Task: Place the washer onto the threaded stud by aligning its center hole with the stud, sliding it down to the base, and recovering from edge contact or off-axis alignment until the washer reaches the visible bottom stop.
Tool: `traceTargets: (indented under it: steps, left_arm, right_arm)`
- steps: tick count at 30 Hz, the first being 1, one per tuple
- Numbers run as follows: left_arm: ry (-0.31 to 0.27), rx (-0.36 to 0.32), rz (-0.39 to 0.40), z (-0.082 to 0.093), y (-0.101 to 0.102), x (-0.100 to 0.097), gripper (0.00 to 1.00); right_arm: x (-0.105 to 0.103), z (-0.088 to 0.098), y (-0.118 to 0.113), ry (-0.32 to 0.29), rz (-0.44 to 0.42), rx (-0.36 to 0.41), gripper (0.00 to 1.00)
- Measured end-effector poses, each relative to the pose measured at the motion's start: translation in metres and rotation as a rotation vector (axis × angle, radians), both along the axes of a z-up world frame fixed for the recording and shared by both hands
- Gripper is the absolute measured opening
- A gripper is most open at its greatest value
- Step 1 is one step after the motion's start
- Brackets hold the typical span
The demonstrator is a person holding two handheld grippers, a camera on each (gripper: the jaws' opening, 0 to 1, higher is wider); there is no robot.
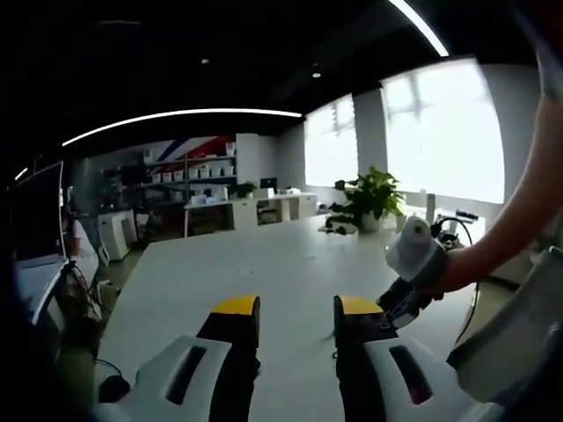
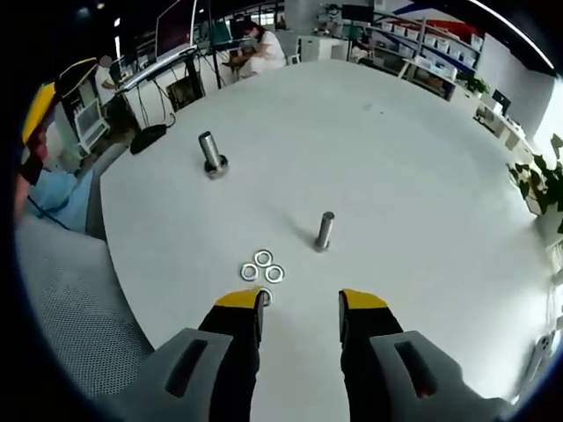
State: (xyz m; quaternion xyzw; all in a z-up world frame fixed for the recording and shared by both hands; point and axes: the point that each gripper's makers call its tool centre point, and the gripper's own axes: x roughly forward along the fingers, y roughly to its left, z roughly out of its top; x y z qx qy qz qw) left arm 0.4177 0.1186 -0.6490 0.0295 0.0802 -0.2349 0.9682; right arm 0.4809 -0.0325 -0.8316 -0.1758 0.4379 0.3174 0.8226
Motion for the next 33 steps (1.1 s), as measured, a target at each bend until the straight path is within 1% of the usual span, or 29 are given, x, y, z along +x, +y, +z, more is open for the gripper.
traceTargets:
  steps: [14, 23, 33]
  left_arm:
    - [0.001, -0.003, 0.009, 0.0, 0.003, 0.001, 0.32]
    - [0.007, -0.005, 0.014, -0.002, 0.003, 0.002, 0.32]
    - [0.012, -0.017, 0.018, -0.002, 0.005, 0.002, 0.32]
  right_arm:
    - [0.001, -0.01, 0.001, 0.02, 0.013, -0.023, 0.36]
    - [0.001, -0.014, 0.005, 0.031, 0.021, -0.024, 0.35]
    - [-0.005, -0.021, 0.009, 0.043, 0.043, -0.036, 0.35]
